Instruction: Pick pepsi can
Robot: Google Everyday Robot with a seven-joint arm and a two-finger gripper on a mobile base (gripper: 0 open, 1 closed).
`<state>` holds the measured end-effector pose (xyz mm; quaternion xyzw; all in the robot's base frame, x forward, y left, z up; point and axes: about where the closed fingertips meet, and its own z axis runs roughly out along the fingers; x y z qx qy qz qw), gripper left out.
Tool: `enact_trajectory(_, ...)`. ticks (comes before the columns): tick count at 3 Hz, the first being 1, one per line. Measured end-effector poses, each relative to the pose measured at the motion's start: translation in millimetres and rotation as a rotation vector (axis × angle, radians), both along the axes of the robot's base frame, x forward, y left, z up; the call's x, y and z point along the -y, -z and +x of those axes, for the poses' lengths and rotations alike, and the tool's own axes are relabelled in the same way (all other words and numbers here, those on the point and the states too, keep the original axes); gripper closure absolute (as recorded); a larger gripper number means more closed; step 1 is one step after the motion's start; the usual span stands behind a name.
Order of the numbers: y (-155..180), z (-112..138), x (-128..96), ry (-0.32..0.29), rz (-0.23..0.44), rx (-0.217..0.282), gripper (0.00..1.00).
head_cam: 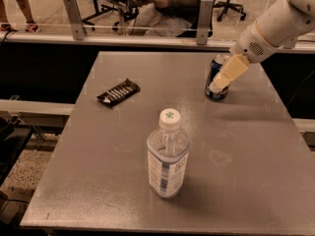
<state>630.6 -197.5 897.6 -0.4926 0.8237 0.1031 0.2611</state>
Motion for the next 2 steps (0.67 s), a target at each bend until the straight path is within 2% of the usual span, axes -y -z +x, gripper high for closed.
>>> enact_trajectory(1, 3.6, 2.8, -4.3, -0.004, 0.003, -0.006, 0.16)
enact_trajectory(2, 2.1, 2.5, -6.5, -0.019, 0.012, 0.0, 0.39)
